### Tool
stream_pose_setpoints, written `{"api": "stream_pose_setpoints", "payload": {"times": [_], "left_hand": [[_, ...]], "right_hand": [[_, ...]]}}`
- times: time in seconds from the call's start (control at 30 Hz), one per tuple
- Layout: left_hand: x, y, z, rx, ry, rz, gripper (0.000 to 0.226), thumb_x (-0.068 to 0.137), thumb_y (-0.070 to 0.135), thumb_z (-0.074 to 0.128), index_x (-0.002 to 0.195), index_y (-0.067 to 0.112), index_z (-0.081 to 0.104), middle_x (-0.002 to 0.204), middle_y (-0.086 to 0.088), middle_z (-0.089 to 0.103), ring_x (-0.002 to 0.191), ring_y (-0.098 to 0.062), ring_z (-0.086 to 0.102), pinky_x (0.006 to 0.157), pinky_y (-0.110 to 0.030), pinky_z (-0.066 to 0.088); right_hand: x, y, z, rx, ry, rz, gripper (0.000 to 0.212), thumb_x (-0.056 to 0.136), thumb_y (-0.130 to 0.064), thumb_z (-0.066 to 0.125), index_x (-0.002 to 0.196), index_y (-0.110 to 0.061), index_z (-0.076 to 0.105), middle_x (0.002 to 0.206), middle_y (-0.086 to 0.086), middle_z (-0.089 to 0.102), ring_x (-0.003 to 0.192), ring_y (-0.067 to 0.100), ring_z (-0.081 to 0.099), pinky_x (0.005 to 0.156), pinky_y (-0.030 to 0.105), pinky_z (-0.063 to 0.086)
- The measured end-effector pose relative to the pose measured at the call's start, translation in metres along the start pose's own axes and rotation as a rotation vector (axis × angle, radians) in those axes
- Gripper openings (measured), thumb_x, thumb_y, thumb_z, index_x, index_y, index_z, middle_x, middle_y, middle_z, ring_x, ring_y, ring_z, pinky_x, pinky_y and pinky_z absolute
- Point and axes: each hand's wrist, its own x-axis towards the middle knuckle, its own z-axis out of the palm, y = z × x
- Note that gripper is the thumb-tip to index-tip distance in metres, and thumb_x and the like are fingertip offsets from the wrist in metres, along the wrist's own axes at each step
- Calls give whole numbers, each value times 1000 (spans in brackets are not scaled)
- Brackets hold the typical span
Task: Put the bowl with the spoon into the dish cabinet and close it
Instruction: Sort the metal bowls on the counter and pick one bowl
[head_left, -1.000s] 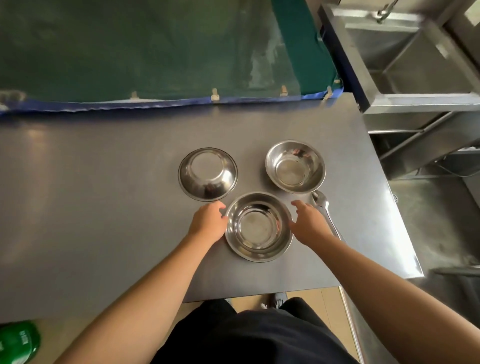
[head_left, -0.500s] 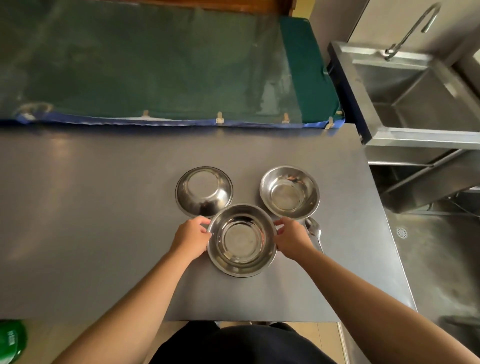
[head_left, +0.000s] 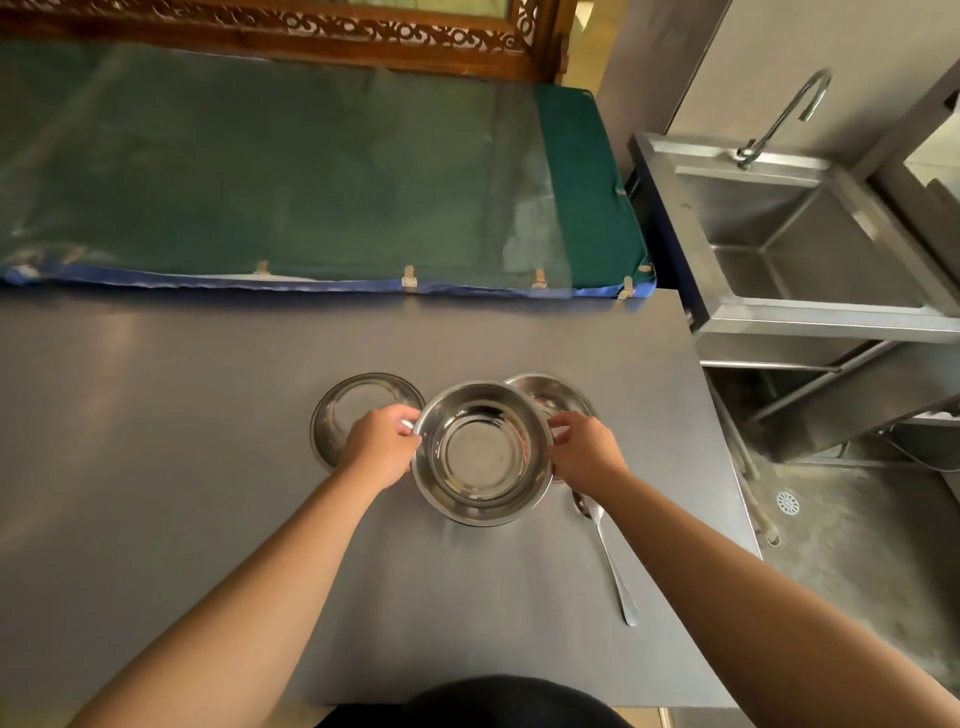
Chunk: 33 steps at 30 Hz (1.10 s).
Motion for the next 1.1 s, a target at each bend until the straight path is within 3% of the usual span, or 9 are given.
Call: {"api": "stream_pose_setpoints", "payload": {"times": [0.1, 0.3, 0.63, 0.8, 0.9, 1.1], "left_hand": [[16, 17, 12, 41, -17, 31, 30, 85, 13, 67, 112, 25, 71, 91, 2, 70, 71, -25, 72, 74, -43, 62], [45, 41, 39, 57, -89, 33, 31, 84, 13, 66, 114, 22, 71, 95, -2, 69, 86, -29, 70, 81, -43, 60], [72, 52, 72, 77, -148, 6, 29, 80, 10, 64, 103, 25, 73, 92, -1, 69, 82, -32, 70, 78, -44, 61], [75, 49, 84, 74, -156, 13, 33, 78, 14, 71, 109, 26, 73, 112, -7, 66, 97, -29, 67, 80, -43, 61], [78, 47, 89, 104, -163, 39, 36, 79, 14, 71, 113, 26, 72, 116, -7, 62, 93, -30, 68, 80, -43, 60], [78, 49, 96, 118, -197, 25, 33, 79, 13, 65, 108, 27, 72, 96, 6, 68, 86, -24, 70, 78, -41, 60]], "right_hand": [[13, 5, -14, -28, 32, 10, 35, 81, -10, 66, 115, -17, 70, 83, -1, 69, 76, 21, 66, 72, 28, 52], [39, 19, -31, -18, 52, 58, 41, 79, -2, 61, 117, -13, 69, 94, 5, 72, 88, 28, 71, 84, 40, 59], [67, 40, -38, 24, 50, 165, 37, 79, 0, 62, 113, -15, 69, 81, 3, 70, 72, 26, 71, 64, 34, 60], [73, 49, -38, -10, 41, 178, 43, 79, 0, 63, 119, -14, 66, 87, 7, 73, 75, 25, 70, 60, 30, 57], [75, 53, -37, -35, 53, 186, 44, 81, 1, 61, 123, -14, 65, 81, 2, 70, 69, 21, 67, 52, 24, 49], [80, 59, -34, -102, 71, 188, 44, 86, -4, 59, 128, -14, 64, 105, 9, 74, 70, 19, 63, 55, 24, 46]]}}
